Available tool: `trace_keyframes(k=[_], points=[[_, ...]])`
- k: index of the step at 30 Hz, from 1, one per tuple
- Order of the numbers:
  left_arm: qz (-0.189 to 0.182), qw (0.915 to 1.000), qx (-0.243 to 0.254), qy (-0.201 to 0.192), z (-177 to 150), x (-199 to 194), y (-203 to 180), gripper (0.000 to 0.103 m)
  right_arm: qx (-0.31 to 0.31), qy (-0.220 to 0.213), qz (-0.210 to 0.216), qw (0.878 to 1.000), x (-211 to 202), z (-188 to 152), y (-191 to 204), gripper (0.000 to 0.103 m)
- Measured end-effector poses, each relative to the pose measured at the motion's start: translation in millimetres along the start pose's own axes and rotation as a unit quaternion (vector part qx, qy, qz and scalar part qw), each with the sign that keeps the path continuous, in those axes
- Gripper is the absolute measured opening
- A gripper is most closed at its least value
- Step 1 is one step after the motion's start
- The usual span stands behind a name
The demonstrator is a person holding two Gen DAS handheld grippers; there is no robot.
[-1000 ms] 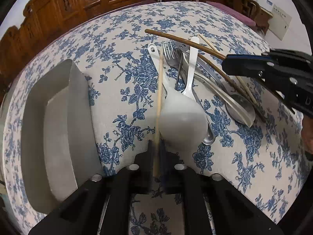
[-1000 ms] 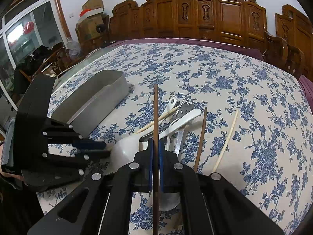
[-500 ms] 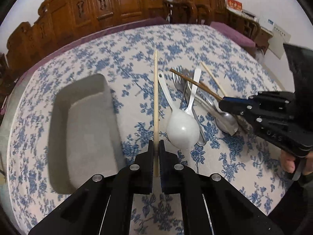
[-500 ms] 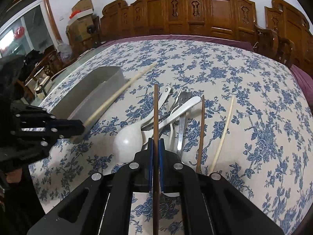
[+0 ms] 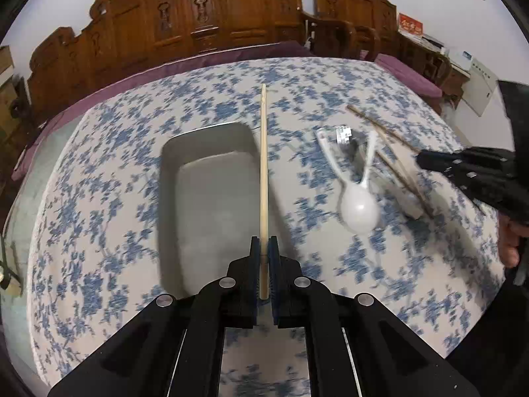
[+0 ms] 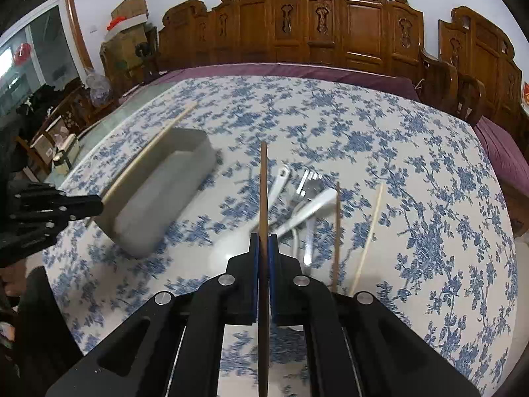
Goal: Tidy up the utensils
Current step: 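Carry the chopstick with the left tool into the grey tray and release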
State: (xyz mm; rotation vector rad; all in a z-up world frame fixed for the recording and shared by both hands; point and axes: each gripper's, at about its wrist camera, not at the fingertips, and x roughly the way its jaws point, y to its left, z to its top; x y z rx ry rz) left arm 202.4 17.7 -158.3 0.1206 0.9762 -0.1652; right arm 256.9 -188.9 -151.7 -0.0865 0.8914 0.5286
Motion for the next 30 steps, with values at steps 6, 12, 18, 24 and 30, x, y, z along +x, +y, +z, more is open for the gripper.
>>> trace_keyframes(k=[6,12,18,24,30], points=[[-0.002,0.9994,-0.024,0.026,-2,14,29,0.004,-0.018,0.002,-0.005,1.0,-7,8,25,0.006],[-0.002,0.9981,-0.033,0.052,-4,31,45,0.004,-0.034,0.003,-0.011,0.999,-18,16,45,0.006],[0.008,0.998,-0.031,0.056,-6,40,55,0.005,-0.044,0.005,-0.017,0.999,-22,18,61,0.006],[-0.001,0.9987,-0.044,0.026,-11,19,67,0.029,-0.044,0.016,-0.018,0.999,-8,22,76,0.006],[-0.004,0.9984,-0.054,-0.017,-23,-21,83,0.043,-0.03,0.015,-0.007,0.999,16,33,98,0.006]])
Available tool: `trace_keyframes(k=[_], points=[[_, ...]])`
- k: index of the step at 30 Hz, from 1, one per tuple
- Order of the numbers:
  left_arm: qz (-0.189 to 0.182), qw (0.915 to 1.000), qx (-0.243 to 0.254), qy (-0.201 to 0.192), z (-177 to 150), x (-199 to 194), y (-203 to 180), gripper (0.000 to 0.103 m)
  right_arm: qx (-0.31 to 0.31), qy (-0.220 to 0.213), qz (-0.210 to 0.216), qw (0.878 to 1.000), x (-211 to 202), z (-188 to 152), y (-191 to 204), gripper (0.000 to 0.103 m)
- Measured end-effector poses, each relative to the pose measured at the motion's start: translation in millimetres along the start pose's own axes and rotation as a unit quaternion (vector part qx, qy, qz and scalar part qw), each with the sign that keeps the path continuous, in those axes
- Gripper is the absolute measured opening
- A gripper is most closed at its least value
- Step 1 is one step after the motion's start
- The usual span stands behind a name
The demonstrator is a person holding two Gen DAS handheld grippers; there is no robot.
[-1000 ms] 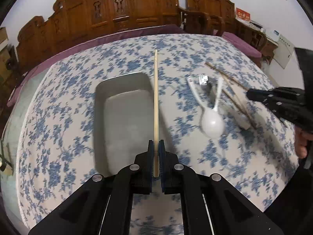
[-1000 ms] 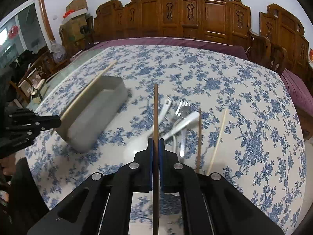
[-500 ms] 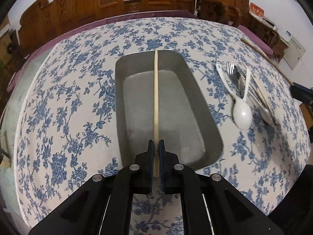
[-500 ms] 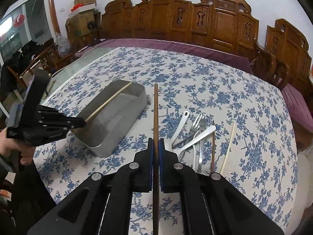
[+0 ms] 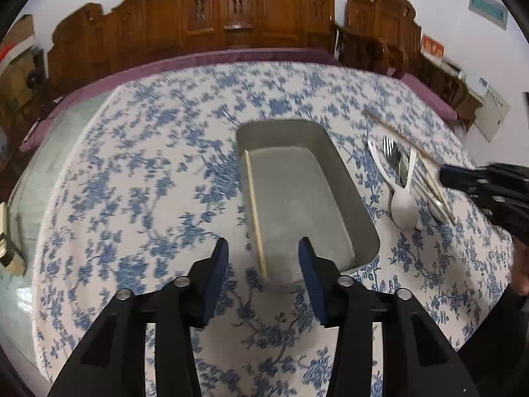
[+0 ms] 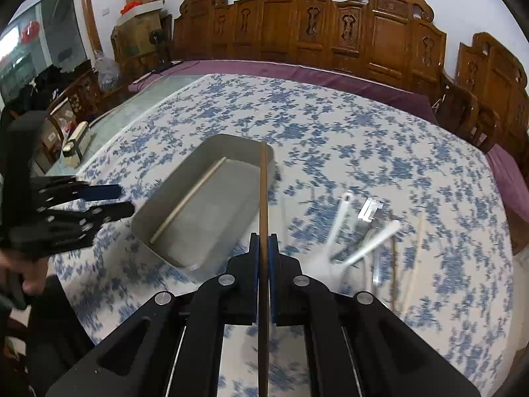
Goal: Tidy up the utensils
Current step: 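Carry the chopstick with the left tool into the grey tray and release, then lower the chopstick in the right tool into the tray and open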
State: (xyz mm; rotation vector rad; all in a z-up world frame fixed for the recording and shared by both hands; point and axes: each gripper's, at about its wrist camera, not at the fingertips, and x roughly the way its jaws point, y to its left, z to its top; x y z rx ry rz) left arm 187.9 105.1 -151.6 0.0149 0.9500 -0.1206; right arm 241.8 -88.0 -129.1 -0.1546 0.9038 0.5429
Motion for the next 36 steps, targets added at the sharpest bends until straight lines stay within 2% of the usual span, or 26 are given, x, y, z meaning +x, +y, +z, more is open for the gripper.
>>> trace_keyframes(k=[4,18,20,21,26,30,32,36], points=[[-0.001,0.9994,-0.017,-0.031,-6,-26,15,0.052,0.016,0.004,0.012,1.0,20,10,14,0.006],[0.012,0.9953,-0.041,-0.087,-5,-56,44,0.062,0.085,0.029,0.051,0.995,82,37,36,0.006],[0.015,0.9944,-0.046,-0.094,-5,-58,48,0.077,0.093,0.037,0.053,0.994,94,40,39,0.006],[0.015,0.9939,-0.048,-0.098,-5,-59,50,0.077,0.097,0.041,0.054,0.993,99,41,40,0.006],[0.016,0.9926,-0.057,-0.106,-5,-59,57,0.085,0.108,0.055,0.049,0.991,119,43,41,0.006],[0.02,0.992,-0.063,-0.107,-6,-57,60,0.087,0.132,0.057,0.052,0.988,127,43,35,0.006],[0.023,0.9922,-0.065,-0.104,-7,-55,61,0.093,0.139,0.059,0.055,0.987,131,42,35,0.006],[0.028,0.9925,-0.061,-0.102,-8,-52,60,0.093,0.136,0.061,0.063,0.987,135,42,37,0.009]])
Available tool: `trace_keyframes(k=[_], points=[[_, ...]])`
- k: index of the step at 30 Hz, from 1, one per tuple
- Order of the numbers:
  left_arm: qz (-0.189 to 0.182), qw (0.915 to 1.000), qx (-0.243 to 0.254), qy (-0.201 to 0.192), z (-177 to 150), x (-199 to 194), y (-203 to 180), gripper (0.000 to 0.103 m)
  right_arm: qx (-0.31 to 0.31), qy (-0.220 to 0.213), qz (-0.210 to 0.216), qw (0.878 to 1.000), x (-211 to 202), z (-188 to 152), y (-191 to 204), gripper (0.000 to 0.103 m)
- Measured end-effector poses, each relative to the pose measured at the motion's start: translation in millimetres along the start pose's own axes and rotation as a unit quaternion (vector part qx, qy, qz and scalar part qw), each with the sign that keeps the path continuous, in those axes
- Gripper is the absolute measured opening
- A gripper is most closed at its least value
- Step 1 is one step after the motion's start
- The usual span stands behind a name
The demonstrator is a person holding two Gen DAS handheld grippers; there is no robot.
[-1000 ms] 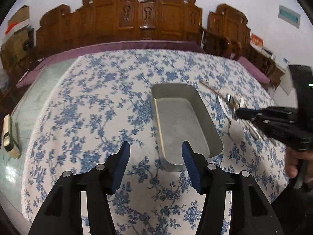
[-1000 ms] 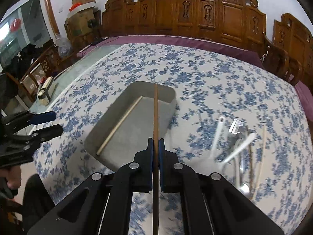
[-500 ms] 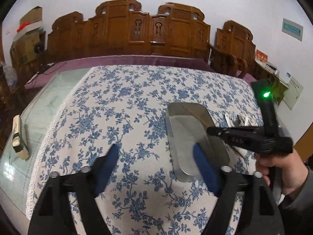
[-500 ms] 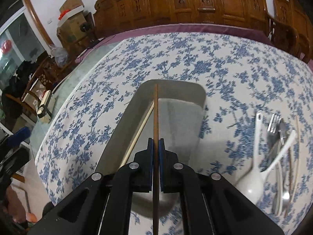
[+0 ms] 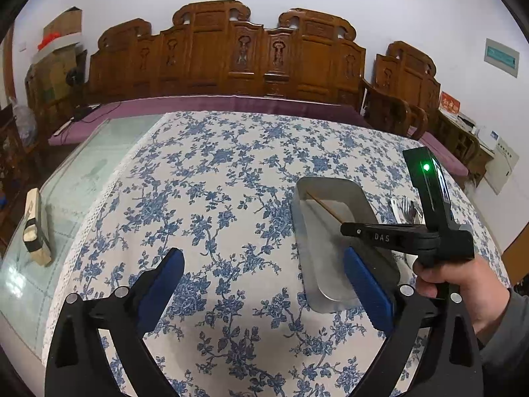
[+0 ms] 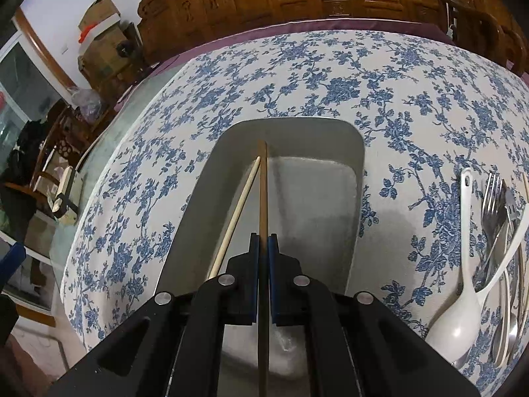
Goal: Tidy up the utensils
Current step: 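Lower the chopstick in the right tool into the tray and open, then grasp another chopstick with the right tool while the left tool reaches the white spoon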
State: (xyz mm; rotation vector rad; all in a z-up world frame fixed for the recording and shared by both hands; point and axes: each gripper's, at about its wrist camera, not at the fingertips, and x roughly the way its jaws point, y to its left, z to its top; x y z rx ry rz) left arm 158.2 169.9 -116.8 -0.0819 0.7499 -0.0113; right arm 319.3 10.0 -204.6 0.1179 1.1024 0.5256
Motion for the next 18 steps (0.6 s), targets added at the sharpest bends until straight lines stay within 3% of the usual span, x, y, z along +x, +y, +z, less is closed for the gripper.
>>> trace_keyframes(k=[8,18], points=[[-0.002,1.0,0.008,0.001,-3,0,-8,0.093,-0.037,-0.013,0.017,0.999,-16,-5,9,0.01],[0.011,0.999,0.041,-0.018,-8,-6,-33,0.093,-0.112,-0.073,-0.002,0.991,-87,-33,0,0.01]])
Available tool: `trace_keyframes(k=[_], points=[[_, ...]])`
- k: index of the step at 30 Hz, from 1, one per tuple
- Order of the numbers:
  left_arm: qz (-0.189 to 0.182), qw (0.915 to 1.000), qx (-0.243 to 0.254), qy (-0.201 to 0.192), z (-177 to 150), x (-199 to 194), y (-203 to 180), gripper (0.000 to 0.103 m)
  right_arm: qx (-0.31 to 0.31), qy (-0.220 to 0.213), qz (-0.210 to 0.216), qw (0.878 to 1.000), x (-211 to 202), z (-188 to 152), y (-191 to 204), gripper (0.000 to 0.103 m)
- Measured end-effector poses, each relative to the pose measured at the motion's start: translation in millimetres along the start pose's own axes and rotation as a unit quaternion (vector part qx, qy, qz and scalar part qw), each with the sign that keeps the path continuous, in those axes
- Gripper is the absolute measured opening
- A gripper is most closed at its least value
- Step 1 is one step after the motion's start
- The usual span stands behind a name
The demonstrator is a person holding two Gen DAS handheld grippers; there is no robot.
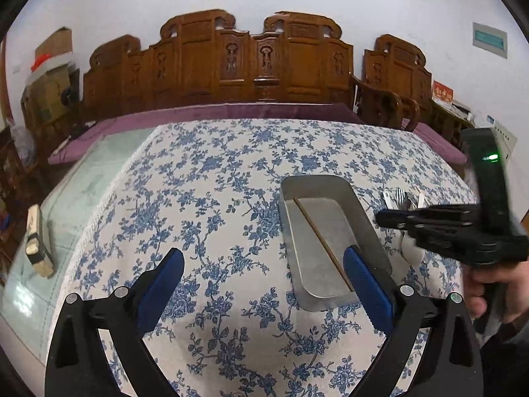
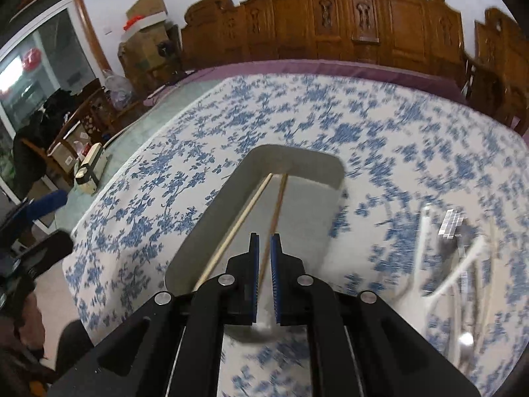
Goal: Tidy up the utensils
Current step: 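Grasp another chopstick with the right tool while the left tool reaches the white spoon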
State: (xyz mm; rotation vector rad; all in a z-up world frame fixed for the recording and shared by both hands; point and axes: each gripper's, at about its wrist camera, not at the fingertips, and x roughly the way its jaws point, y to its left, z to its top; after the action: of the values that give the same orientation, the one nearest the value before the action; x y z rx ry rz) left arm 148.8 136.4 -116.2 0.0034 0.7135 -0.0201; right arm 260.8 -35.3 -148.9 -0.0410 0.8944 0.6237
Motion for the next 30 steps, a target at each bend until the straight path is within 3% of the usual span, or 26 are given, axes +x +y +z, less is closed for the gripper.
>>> trace_keyframes(k=[5,13,16,22,30], points=[[-0.007,0.9997,0.025,-0.002,-4,-3,-21,0.093,-0.018,-0.021,-0.021,0.999,-32,-17,-16,0.01],[-0.034,0.9978,0.055,0.012,-13,0,-66,0.093,-0.024,-0.034,-0.049,0.998,-61,-48,-54,0.018],[-0.043,0.9967,0.066,0.018,-14,5,-82,0.093,-0.025,-0.039,-0.058,0.997,-68,-54,-73,0.027],[-0.063,0.9948,0.072,0.034,-7,22,-116,0.093,-0.026,-0.038,-0.082,0.996,-70,-58,-109,0.029],[-0.081,0.9921,0.081,0.052,2,47,-154,0.093,-0.007,-0.028,-0.081,0.996,-59,-62,-158,0.029]])
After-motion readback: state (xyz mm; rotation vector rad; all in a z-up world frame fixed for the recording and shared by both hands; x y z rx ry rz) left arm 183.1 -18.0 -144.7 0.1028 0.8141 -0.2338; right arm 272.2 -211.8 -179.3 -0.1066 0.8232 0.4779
